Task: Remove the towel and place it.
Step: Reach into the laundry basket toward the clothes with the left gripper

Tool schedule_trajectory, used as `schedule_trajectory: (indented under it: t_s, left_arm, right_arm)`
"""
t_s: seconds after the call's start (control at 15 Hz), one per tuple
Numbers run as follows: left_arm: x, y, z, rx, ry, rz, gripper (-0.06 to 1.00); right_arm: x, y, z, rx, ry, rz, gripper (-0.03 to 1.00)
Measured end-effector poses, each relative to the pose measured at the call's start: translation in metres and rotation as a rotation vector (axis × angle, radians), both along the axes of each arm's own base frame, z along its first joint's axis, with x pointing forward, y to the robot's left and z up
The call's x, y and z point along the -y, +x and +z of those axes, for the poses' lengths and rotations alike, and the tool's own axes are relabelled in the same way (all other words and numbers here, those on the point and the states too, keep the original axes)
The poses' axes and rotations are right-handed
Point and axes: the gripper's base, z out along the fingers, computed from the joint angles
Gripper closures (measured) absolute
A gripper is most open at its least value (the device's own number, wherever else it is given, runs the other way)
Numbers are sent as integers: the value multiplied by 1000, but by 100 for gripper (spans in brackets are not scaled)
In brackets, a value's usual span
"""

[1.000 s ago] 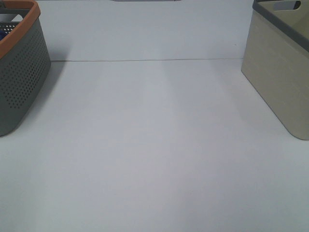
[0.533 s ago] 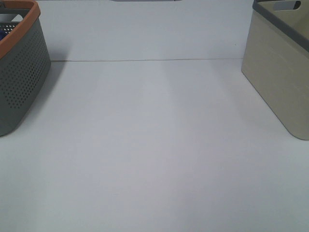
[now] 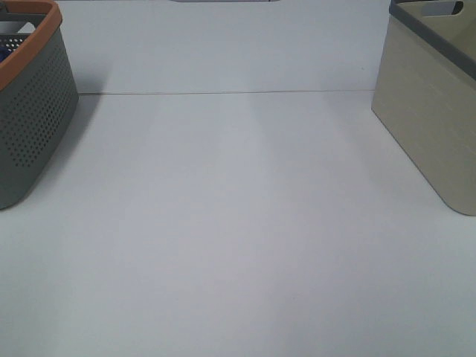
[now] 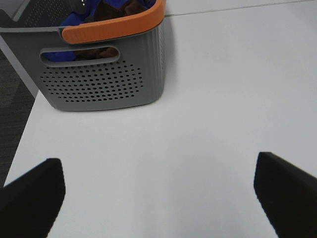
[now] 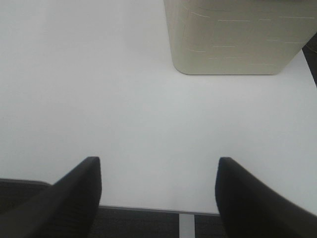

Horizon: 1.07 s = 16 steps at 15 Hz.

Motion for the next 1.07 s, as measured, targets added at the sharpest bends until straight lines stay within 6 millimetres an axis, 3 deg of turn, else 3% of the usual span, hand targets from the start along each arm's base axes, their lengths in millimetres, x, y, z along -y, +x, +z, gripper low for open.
schedule_trajectory:
  t_s: [0.27,0.47,0.53,0.6,0.73,0.87,1.0,1.07]
  left_arm:
    - [-2,16,12,-122,16,-6,-5]
    - [-1,47,61,-298,17,-52,-5]
    - [1,82,99,-328,11,-100,-5]
    - [1,89,106,-331,22,-112,-5]
    - [-2,130,132,-353,80,-158,-5]
    - [-4,166,136,-403,102,-181,-5]
    - [-7,218,134,-474,116,-206,-5]
    - [-10,263,127,-529,124,-221,-5]
  right_arm:
    - [0,0,0,0,0,0,39]
    - [0,0,0,0,0,0,39]
    - [0,0,0,0,0,0,39]
    - [0,0,0,0,0,0,39]
    - [0,0,0,0,1,0,39]
    - [0,0,0,0,1,0,39]
    - [0,0,0,0,1,0,39]
    - [0,0,0,0,1,0,39]
